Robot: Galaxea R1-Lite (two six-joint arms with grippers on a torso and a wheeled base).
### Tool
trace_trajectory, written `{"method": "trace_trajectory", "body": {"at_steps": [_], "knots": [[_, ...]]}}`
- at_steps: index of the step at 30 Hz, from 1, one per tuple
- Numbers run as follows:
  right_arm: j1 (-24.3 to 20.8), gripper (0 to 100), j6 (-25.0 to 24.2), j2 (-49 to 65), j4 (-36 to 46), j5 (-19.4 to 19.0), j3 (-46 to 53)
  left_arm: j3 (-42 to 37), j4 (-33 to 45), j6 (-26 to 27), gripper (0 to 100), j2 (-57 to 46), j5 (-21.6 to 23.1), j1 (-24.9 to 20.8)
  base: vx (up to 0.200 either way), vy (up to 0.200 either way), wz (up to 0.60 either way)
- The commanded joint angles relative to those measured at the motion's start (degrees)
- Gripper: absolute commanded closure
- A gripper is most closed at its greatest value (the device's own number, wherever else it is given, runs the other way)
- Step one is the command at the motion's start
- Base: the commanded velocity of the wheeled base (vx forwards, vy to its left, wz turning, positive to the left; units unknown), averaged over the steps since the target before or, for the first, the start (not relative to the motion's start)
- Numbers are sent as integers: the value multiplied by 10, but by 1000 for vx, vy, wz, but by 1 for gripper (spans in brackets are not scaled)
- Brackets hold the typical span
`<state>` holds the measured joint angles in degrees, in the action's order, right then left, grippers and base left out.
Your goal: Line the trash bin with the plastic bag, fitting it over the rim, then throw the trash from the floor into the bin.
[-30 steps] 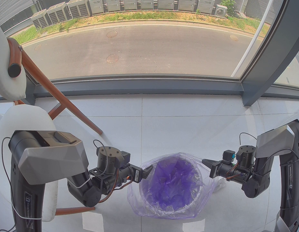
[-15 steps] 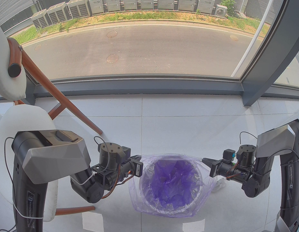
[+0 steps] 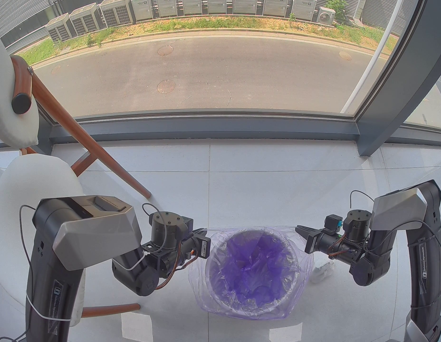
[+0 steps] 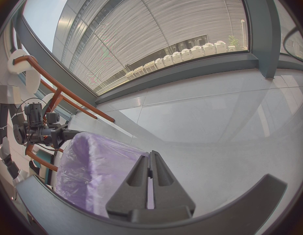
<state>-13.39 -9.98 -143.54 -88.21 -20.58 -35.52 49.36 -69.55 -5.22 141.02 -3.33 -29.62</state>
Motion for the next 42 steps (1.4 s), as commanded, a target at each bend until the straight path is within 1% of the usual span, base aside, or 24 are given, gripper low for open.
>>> {"method": "trace_trajectory", "body": {"at_steps": [1,8,16,20,22,26,32,40,42], "knots": [[0,100,0,-16,23,8,-43,40,2,-7,100,18,-5,5,0,0,0],[0,100,0,-16,63,12,-82,43,6,-8,100,28,-7,5,0,0,0],[0,100,1,-34,65,12,-72,21,0,-9,100,47,-18,5,0,0,0],[0,100,2,-47,65,20,-74,21,-1,-31,100,57,-18,4,0,0,0],[0,100,2,-56,66,33,-78,21,-1,-46,100,62,-19,4,0,0,0],[-1,100,2,-60,66,34,-78,21,-4,-49,100,76,-19,6,0,0,0],[-1,100,4,-68,66,62,-79,21,-35,-59,100,102,-28,6,0,0,0],[-1,100,2,-68,66,63,-79,21,-38,-88,100,102,-32,6,0,0,0],[-1,100,2,-69,63,63,-78,21,-51,-89,100,104,-41,6,0,0,0]]}}
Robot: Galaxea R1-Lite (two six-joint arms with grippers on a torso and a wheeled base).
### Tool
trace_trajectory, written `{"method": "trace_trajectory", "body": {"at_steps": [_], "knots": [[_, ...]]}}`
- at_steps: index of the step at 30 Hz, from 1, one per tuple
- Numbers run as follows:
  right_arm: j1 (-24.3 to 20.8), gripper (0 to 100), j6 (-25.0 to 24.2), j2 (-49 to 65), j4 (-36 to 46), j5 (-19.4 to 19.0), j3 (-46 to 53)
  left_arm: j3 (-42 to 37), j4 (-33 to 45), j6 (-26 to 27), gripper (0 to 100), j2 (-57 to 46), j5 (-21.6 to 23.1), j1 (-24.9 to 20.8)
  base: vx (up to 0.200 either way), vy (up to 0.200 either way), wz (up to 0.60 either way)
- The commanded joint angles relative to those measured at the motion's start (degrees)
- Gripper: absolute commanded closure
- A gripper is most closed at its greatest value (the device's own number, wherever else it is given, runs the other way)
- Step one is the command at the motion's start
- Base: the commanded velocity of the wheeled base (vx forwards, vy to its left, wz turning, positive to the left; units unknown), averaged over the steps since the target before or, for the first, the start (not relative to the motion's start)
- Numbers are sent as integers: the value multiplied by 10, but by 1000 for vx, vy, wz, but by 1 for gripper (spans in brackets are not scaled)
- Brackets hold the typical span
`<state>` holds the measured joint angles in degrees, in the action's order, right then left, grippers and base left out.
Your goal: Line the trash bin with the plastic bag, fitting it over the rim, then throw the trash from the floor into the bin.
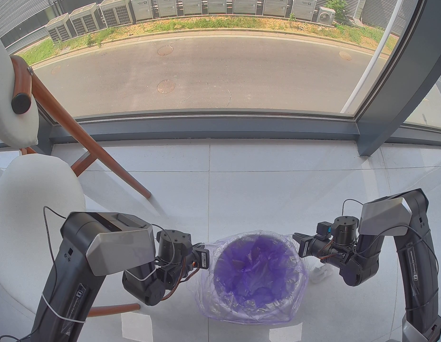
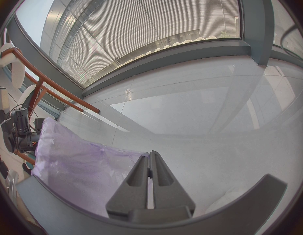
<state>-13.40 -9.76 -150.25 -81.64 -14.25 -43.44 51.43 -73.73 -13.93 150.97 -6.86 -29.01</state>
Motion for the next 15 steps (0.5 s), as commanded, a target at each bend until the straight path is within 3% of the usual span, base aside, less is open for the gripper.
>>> {"method": "trace_trajectory", "body": {"at_steps": [1,4,5,9,10,15], "knots": [[0,100,1,-2,-4,0,2,0,-22,-2,100,6,-10,0,0,0,0],[0,100,1,-1,-5,0,4,-6,-55,-3,100,6,-11,-1,0,0,0],[0,0,1,-1,-5,0,5,-8,-57,-3,100,5,-11,-1,0,0,0],[0,0,1,0,-7,0,6,-26,-57,-2,100,-3,-11,-2,0,0,0],[0,0,-2,8,-22,1,14,-42,-58,-1,0,-17,-12,-1,0,0,0],[0,0,-17,43,-41,0,55,-85,-78,-2,0,-51,-12,5,0,0,0]]}}
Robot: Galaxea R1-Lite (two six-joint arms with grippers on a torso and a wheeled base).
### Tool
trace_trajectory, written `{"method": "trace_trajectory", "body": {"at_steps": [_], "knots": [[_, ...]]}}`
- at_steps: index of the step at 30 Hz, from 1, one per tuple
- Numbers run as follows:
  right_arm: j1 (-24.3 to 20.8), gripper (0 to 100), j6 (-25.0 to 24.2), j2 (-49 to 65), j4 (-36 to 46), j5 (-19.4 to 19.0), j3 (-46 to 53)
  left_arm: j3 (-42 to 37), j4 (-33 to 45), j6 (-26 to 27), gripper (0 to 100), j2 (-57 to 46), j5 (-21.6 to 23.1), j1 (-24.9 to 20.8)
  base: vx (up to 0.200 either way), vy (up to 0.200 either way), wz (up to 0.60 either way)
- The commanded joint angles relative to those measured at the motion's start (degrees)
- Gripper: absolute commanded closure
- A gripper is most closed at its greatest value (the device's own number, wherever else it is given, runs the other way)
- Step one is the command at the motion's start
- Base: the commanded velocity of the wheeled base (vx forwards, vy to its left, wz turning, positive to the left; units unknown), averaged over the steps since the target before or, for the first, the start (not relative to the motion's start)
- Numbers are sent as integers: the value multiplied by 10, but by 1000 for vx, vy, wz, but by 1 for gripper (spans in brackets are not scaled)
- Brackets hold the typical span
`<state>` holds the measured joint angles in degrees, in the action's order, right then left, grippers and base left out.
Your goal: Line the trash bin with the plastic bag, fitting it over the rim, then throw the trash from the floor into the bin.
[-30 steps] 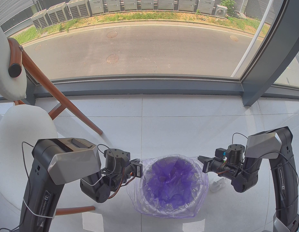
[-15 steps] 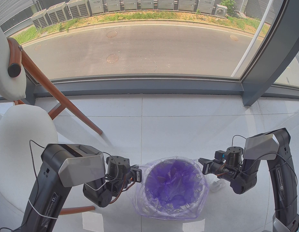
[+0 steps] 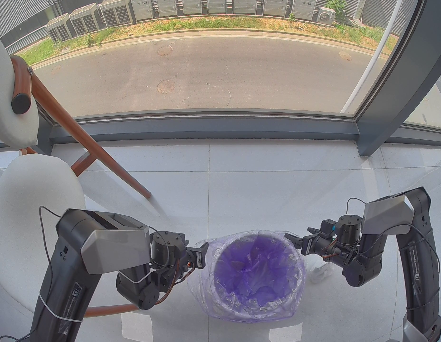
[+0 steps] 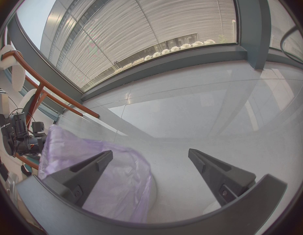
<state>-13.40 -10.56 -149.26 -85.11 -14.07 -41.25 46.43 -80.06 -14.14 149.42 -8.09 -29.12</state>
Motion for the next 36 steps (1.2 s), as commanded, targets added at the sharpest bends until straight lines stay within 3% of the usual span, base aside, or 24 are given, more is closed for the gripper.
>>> {"method": "trace_trajectory", "body": {"at_steps": [1,8,16,20,36], "knots": [[0,0,-12,39,-8,-2,42,-43,-20,0,0,-40,1,7,0,0,0],[24,0,-32,82,-46,-2,139,-136,-84,0,0,-92,1,10,0,0,0],[57,0,-32,139,-47,-2,227,-232,-85,-33,0,-210,0,2,0,0,0],[53,0,-31,145,-47,-1,243,-264,-85,-61,0,-242,-3,-12,-200,0,0],[41,0,-33,108,-47,-2,243,-333,-85,-65,0,-295,-3,-10,-200,0,0]]}}
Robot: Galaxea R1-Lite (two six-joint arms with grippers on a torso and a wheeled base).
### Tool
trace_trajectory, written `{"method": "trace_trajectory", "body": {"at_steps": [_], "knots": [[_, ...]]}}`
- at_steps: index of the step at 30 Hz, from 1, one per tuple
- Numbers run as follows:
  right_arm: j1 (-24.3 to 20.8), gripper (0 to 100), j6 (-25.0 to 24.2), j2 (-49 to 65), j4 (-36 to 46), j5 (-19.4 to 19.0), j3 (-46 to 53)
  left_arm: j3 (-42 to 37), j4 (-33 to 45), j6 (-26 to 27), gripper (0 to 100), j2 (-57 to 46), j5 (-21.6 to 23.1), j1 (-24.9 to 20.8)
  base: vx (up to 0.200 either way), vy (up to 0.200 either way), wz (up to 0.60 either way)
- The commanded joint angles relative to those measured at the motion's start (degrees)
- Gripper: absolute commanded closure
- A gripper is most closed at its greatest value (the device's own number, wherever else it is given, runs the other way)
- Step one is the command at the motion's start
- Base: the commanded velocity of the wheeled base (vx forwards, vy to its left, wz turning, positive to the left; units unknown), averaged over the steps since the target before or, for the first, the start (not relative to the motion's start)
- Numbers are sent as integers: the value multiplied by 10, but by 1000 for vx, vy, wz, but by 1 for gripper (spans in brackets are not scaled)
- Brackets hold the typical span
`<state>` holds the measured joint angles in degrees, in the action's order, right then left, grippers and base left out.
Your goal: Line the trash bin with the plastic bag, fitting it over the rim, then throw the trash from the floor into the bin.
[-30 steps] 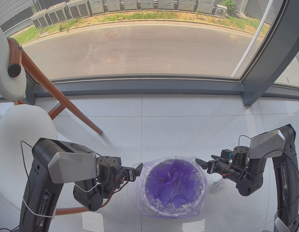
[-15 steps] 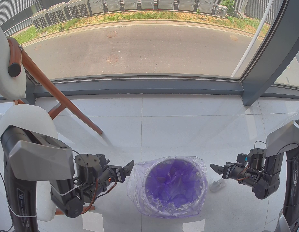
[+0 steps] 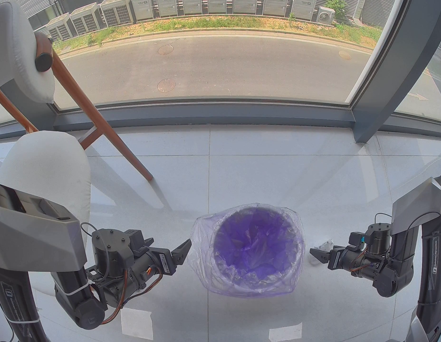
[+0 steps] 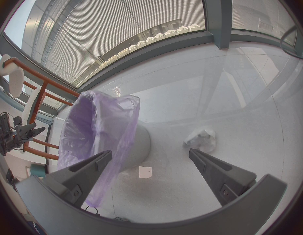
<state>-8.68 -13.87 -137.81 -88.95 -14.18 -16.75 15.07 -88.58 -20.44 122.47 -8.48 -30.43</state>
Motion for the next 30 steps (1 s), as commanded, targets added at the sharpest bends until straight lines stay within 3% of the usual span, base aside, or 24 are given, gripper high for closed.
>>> {"method": "trace_trajectory", "body": {"at_steps": [1,7,30], "knots": [[-7,0,0,-6,-8,-1,-2,-21,0,-2,0,-26,0,3,-200,0,0],[-15,0,-2,-16,-8,-1,-40,15,0,-19,0,-38,-41,3,-100,0,0],[-36,0,-27,-61,-6,0,-152,10,0,-23,0,-48,-48,10,0,0,0]]}}
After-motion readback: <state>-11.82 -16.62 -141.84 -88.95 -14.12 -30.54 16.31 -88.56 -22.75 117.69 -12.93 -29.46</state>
